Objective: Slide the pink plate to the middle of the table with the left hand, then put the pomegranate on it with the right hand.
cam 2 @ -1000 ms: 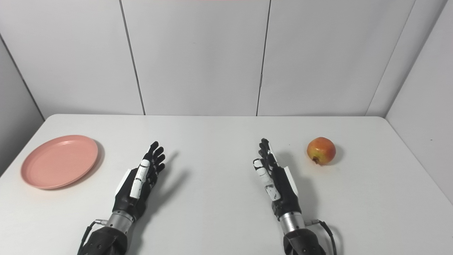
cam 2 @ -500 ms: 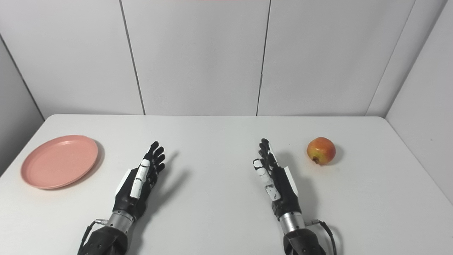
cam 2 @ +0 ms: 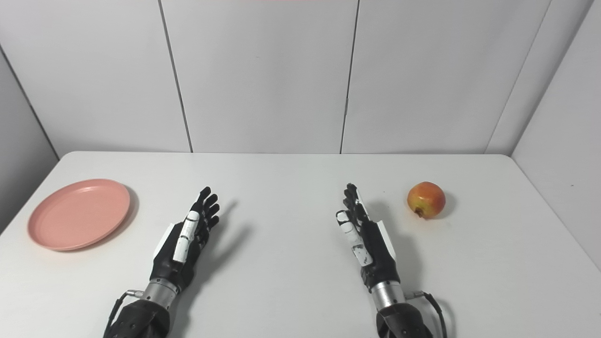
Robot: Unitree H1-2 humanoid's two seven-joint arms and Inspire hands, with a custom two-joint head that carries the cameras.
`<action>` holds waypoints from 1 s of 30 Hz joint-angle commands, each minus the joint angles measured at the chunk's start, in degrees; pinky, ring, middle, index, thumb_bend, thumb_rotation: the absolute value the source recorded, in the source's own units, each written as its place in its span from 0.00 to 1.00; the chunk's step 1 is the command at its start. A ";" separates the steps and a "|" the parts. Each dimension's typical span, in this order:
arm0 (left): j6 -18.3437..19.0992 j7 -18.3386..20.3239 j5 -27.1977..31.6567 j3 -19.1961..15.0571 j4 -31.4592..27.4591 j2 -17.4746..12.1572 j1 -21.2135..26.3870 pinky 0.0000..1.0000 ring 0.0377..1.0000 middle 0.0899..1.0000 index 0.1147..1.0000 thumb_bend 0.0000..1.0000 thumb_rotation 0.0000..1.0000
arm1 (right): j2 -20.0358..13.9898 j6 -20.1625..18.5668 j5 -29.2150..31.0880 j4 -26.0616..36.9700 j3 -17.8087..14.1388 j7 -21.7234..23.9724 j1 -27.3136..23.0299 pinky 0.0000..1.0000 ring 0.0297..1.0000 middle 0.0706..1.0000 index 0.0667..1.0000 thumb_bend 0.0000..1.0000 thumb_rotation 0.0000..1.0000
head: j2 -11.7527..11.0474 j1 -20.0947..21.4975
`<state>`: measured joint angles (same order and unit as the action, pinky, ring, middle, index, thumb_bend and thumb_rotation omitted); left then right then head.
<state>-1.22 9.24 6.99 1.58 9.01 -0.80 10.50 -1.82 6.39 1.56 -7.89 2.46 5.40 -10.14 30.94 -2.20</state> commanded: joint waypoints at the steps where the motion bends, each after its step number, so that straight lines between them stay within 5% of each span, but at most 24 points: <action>1: -2.90 -0.99 -1.10 0.39 1.48 1.14 0.93 1.00 1.00 1.00 1.00 0.50 1.00 | -1.07 2.16 1.13 -0.61 -0.57 0.93 1.08 1.00 1.00 1.00 1.00 0.72 0.89 | -0.69 -2.54; 5: -5.30 -2.58 -3.58 1.42 5.02 2.44 1.40 1.00 1.00 1.00 1.00 0.54 1.00 | -3.08 3.63 1.79 -1.02 -1.24 2.08 1.84 1.00 1.00 1.00 1.00 0.66 0.93 | -3.53 -11.17; 13: -8.10 -4.96 -6.18 2.50 9.64 5.50 2.54 1.00 1.00 1.00 1.00 0.57 1.00 | -6.08 9.51 6.09 -6.80 -2.77 6.27 1.25 1.00 1.00 1.00 1.00 0.61 0.99 | -7.38 -19.46; 30: -10.68 -8.13 -9.40 3.31 12.78 6.31 3.44 1.00 1.00 1.00 1.00 0.57 1.00 | -6.69 5.10 7.95 -2.78 -2.94 7.10 2.52 1.00 1.00 1.00 1.00 0.50 1.00 | -8.83 -19.41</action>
<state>-10.17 1.32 -2.61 4.93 18.90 5.24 15.98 -8.60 11.90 9.23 -9.56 -0.34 12.32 -9.47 22.06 -21.53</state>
